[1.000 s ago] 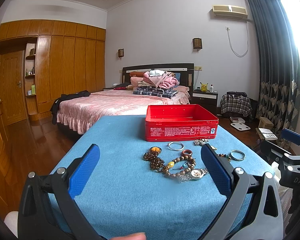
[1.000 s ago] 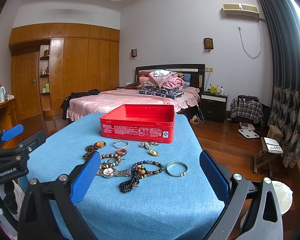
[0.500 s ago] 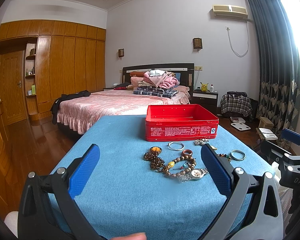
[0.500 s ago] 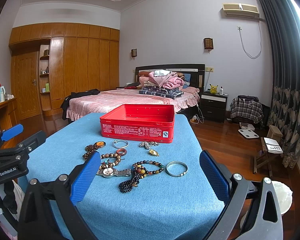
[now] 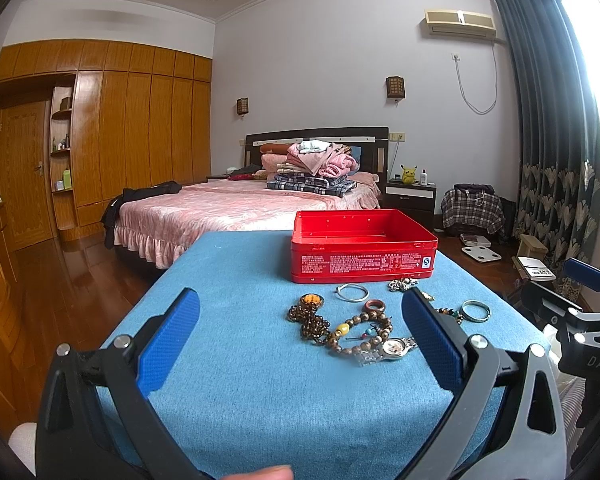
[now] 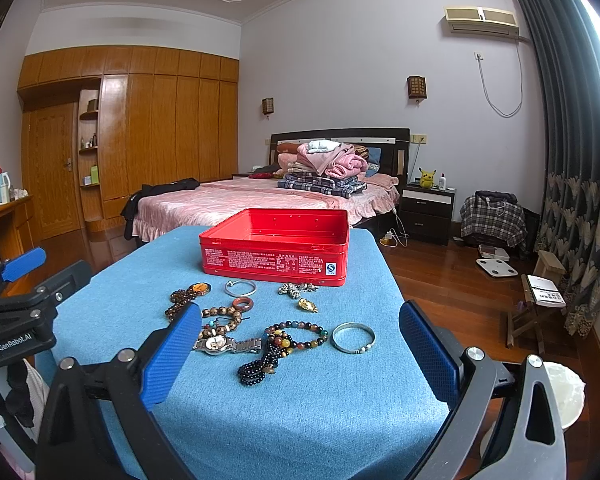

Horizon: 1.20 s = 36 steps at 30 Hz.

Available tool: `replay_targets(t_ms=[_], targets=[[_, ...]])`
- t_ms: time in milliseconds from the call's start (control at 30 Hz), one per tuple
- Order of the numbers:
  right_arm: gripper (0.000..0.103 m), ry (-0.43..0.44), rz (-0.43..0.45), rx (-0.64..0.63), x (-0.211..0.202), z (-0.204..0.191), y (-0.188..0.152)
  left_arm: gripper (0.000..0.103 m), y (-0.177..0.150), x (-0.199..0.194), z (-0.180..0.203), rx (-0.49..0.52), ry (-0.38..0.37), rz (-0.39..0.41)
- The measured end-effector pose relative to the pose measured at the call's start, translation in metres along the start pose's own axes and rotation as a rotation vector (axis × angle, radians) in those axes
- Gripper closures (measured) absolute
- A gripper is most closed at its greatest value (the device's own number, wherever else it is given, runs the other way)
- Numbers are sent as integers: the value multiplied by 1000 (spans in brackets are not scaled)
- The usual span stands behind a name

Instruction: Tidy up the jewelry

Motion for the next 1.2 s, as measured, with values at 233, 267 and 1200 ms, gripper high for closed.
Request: replay_targets(t_ms=[233,267,1200], targets=[[6,0,0,0,0,0,0,5,0,0,0,1,1,0],[6,0,-1,0,0,0,0,5,0,0,0,1,1,0],[6,-5,-14,21,9,5,-3,5,-4,3,-11,-15,-12,-13]])
Point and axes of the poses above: each gripper's, at about its wrist camera, not at the fingertips, and x roughly the way its jaws point, z to its right, y to its top, the point moved 8 cm from there along x, roughly the way its jaws point, and after that the axes turned 5 degrees about -y, right-handed, at the moved point
